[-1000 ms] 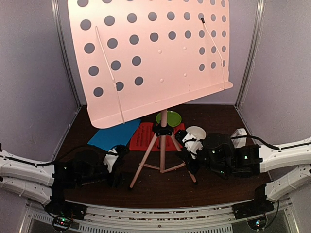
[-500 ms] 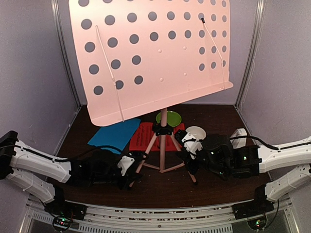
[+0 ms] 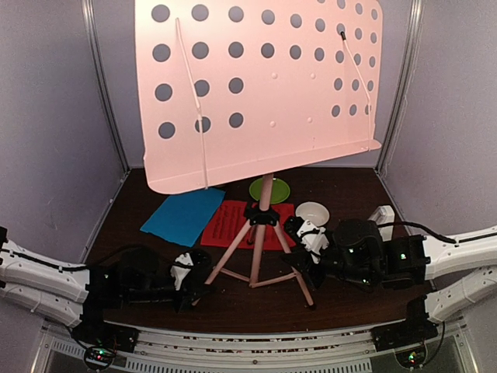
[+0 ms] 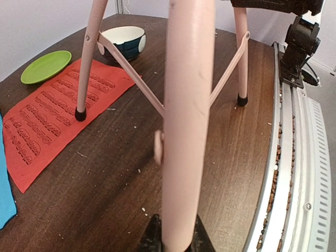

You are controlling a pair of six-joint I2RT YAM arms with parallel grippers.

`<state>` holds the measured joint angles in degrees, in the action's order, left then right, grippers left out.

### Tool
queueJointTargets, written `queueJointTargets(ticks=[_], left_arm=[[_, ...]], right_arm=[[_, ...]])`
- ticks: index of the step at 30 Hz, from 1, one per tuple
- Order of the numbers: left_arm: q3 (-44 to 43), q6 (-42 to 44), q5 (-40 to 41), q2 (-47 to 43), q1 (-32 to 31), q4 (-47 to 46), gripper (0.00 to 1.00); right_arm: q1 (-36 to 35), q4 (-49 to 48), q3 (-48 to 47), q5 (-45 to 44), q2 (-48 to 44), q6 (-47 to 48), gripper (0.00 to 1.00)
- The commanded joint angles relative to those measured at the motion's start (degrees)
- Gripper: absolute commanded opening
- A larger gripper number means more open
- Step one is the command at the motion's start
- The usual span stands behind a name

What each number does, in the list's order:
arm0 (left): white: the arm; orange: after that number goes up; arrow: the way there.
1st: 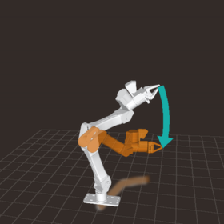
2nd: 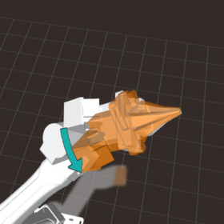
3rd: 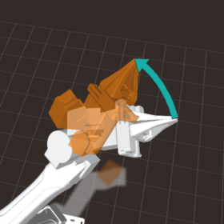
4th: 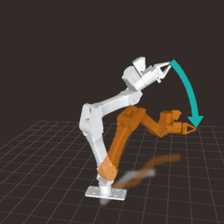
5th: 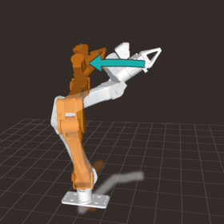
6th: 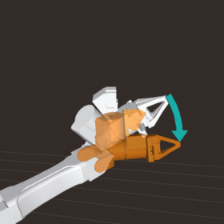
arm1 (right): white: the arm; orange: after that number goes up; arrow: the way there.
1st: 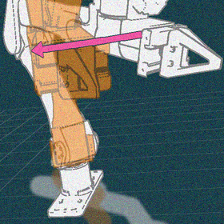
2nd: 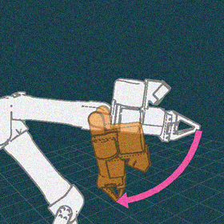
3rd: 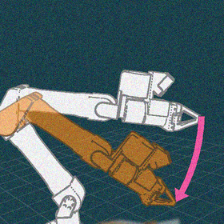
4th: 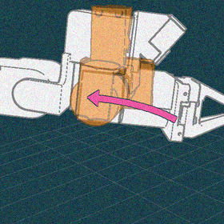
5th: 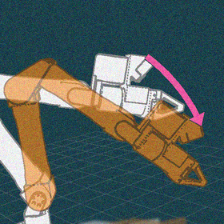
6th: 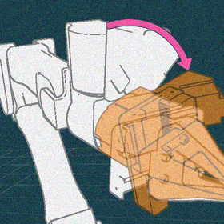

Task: Set up the instrument practice props

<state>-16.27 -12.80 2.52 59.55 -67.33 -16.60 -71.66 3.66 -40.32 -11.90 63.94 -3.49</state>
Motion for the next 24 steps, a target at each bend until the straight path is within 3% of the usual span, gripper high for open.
queueJointTargets(ticks=[1, 9, 15, 20, 24], left_arm=[[3.5, -9.3, 10.8, 1.5, 2.7, 8.7, 0.00], [-0.4, -8.9, 10.6, 14.2, 3.6, 1.3, 0.00], [-6.9, -6.0, 7.1, 21.7, 10.5, -1.6, 0.00], [-11.0, -1.5, 2.2, 22.5, 13.5, 2.6, 0.00], [-7.3, -2.5, 2.2, 18.6, 13.7, 5.2, 0.00]], right_arm=[[1.6, 9.6, 2.1, -11.7, -5.0, 4.6, 0.00], [2.3, 3.9, 0.9, -13.5, 1.1, 8.1, 0.00], [7.4, 1.5, -2.9, -11.5, 5.2, 12.8, 0.00], [10.1, 2.4, -4.2, -9.8, 5.0, 14.9, 0.00], [10.4, 5.2, -2.5, -9.5, 1.7, 14.0, 0.00]])
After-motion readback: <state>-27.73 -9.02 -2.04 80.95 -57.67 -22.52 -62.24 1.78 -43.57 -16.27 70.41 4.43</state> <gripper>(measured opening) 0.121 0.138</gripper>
